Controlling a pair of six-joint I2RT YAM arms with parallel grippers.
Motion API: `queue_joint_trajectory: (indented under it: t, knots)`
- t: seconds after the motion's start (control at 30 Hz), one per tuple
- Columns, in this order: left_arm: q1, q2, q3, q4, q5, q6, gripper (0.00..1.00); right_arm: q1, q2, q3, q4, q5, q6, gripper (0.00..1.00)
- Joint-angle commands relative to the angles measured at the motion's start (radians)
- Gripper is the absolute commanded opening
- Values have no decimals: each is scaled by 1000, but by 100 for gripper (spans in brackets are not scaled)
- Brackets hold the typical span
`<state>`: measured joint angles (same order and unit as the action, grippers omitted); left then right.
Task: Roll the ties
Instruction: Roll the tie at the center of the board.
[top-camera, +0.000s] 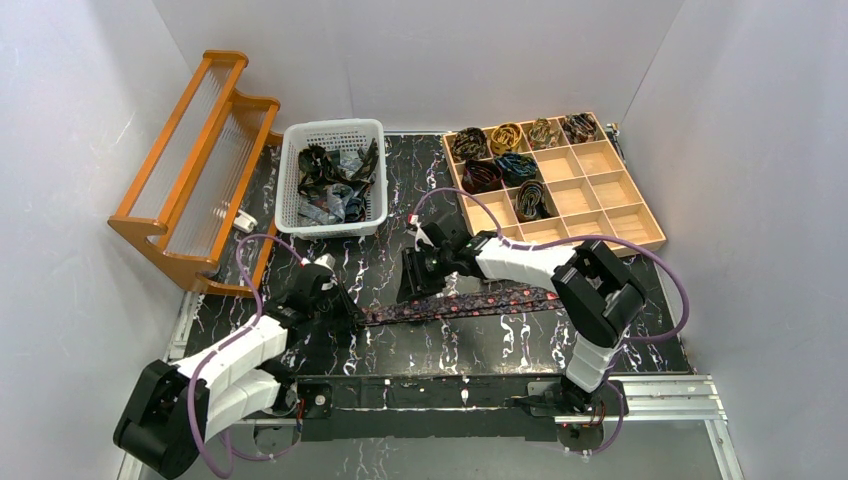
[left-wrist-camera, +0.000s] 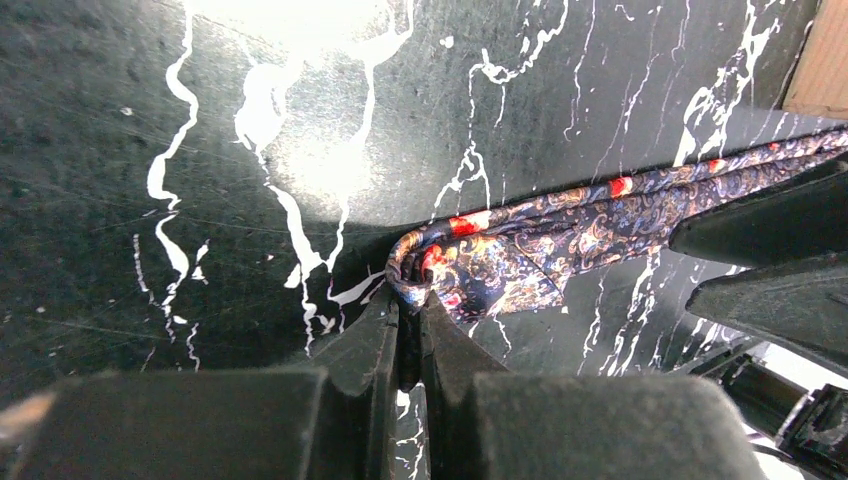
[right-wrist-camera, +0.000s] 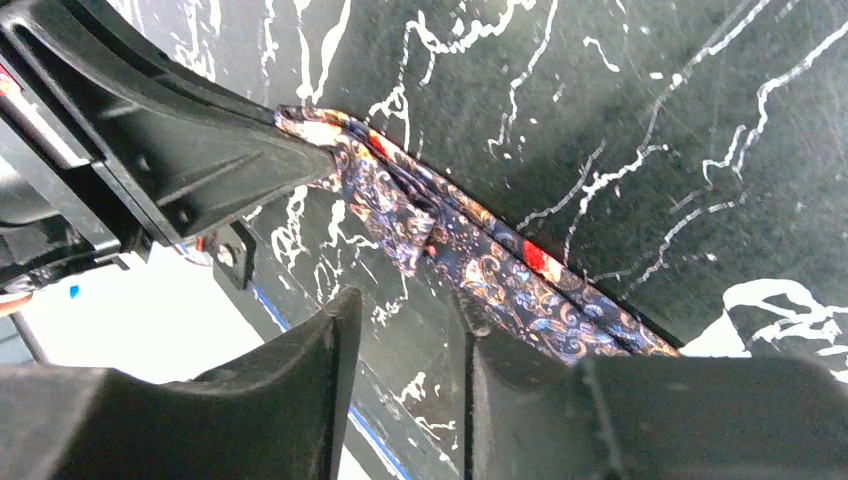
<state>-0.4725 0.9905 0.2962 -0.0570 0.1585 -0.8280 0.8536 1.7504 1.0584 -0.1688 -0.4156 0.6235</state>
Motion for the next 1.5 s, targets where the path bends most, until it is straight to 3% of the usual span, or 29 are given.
queue_joint_trajectory:
  t: [0.0, 0.1, 0.17, 0.23, 0.27, 0.33, 0.47, 0.5, 0.57, 0.7, 0.9, 1.1, 1.2, 1.3, 1.47]
  knots:
    - [3, -28, 58, -124, -68, 37, 0, 33, -10, 38, 73, -16, -15, 43]
    - [3, -57, 87, -182, -91, 50, 0, 73, 12, 75, 49, 46, -14, 43]
    - [3, -77, 86, -195, -96, 52, 1, 101, 2, 106, 22, 120, -74, 53]
    - [4, -86, 91, -220, -111, 56, 13, 114, -35, 99, 56, 162, -175, 70]
    - [3, -91, 94, -233, -121, 55, 18, 114, -55, 79, 103, 170, -217, 73]
    - [4, -105, 101, -252, -139, 50, 40, 114, -83, 51, 175, 223, -293, 75]
    - [3, -159, 114, -304, -203, 17, 58, 114, -101, -77, 451, 152, -520, 79]
    - [4, -180, 114, -320, -218, 3, 65, 115, -96, -99, 495, 110, -573, 89]
    - [5, -227, 112, -357, -259, -29, 69, 116, -84, -125, 542, 66, -648, 94]
    - [5, -323, 100, -426, -355, -103, 74, 124, -56, -174, 672, -24, -745, 95]
    - [6, -375, 84, -449, -385, -143, 79, 181, 43, -121, 640, -94, -924, 96]
    - [6, -387, 98, -460, -410, -157, 79, 197, 119, -88, 679, -73, -932, 99]
    - [6, -394, 97, -453, -422, -161, 80, 197, 190, -19, 579, -110, -1015, 98]
    - [6, -399, 97, -474, -425, -163, 80, 197, 232, 35, 505, -137, -1035, 87]
    - [6, -420, 96, -483, -420, -172, 80, 196, 200, -53, 561, -115, -1079, 64]
